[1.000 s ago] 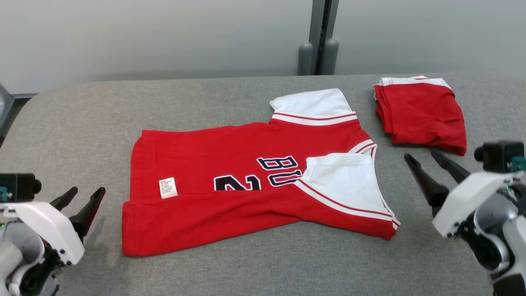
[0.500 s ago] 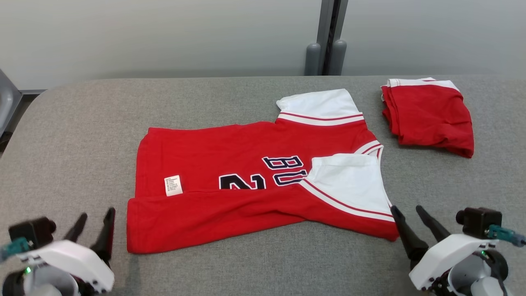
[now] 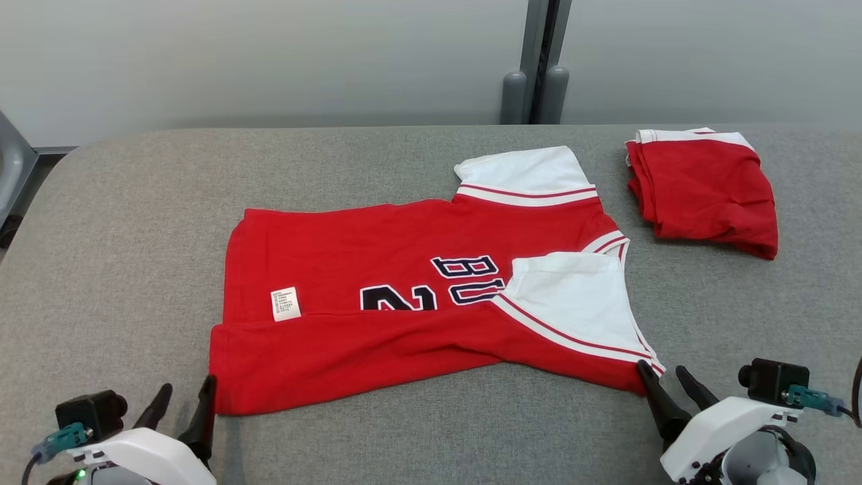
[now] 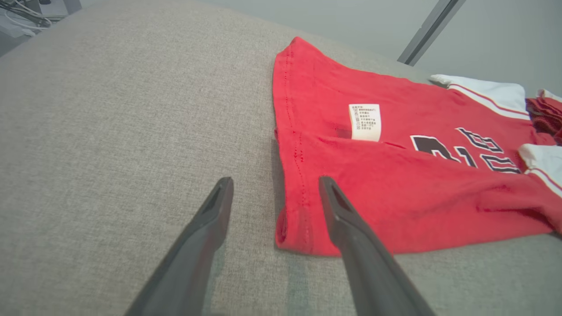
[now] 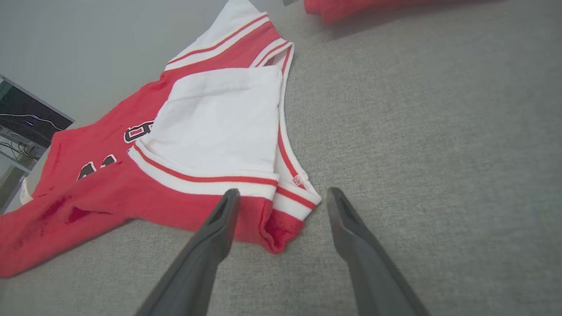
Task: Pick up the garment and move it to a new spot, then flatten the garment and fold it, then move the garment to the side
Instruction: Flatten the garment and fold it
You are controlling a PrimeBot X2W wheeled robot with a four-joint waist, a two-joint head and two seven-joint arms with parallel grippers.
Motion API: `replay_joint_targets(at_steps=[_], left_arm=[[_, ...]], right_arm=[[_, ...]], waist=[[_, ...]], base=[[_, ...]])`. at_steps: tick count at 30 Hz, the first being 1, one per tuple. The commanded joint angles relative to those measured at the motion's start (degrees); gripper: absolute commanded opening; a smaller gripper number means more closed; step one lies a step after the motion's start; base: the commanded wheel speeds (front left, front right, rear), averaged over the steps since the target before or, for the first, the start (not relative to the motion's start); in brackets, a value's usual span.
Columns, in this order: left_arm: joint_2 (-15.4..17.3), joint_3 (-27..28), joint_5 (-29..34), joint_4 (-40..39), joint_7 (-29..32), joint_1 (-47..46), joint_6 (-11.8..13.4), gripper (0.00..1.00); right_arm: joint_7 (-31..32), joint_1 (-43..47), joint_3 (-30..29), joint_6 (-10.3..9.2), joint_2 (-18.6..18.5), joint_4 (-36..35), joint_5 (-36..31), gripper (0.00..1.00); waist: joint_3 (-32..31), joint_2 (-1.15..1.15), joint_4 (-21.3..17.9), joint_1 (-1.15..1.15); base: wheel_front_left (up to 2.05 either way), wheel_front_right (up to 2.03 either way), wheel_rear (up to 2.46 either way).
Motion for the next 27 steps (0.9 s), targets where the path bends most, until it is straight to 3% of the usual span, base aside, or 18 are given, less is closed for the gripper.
replay_joint_targets(at_steps=[1, 12, 23, 24, 25, 26, 27], left_arm=[[-0.28, -0.01, 0.1, 0.16, 0.02, 0.74, -0.3, 1.0], [-3.08, -1.6, -1.0, 5.62, 2.72, -1.83, -2.69, 1.0], [-7.07, -3.53, -1.55, 12.05, 5.08, -4.41, -7.15, 1.0], [-7.31, -3.61, -1.48, 12.64, 5.02, -4.7, -7.34, 1.0], [-7.46, -3.64, -1.46, 13.13, 4.94, -4.96, -7.63, 0.95], [-7.59, -3.65, -1.44, 13.61, 4.83, -5.14, -7.79, 0.8], [-7.74, -3.66, -1.43, 14.07, 4.84, -5.22, -8.14, 0.52]], right_arm=[[0.09, -0.45, 0.07, 0.04, 0.11, 0.32, 0.4, 1.0], [2.69, -2.8, -1.31, 0.03, 0.98, 5.34, -0.33, 1.0], [4.7, -4.22, 0.62, 0.03, 2.15, 7.94, -1.26, 1.0], [4.76, -4.25, 0.9, 0.03, 2.16, 7.94, -1.17, 0.95], [4.79, -4.28, 1.16, 0.03, 2.14, 7.93, -1.03, 0.8], [4.78, -4.32, 1.35, 0.03, 2.09, 7.94, -0.94, 0.45], [4.74, -4.38, 1.44, 0.03, 2.0, 7.94, -0.82, 0.3]], waist=[[0.0, 0.0, -0.04, 0.0], [0.47, 0.0, -0.03, 0.0], [0.85, 0.0, 0.03, 0.0], [0.85, 0.0, 0.01, 0.0], [0.84, 0.0, -0.02, 0.0], [0.83, 0.0, -0.04, 0.0], [0.8, 0.0, -0.05, 0.0]], base=[[0.0, 0.0, 0.0], [0.0, 0.0, 0.0], [0.0, 0.0, 0.0], [0.0, 0.0, 0.0], [0.0, 0.0, 0.0], [0.0, 0.0, 0.0], [0.0, 0.0, 0.0]])
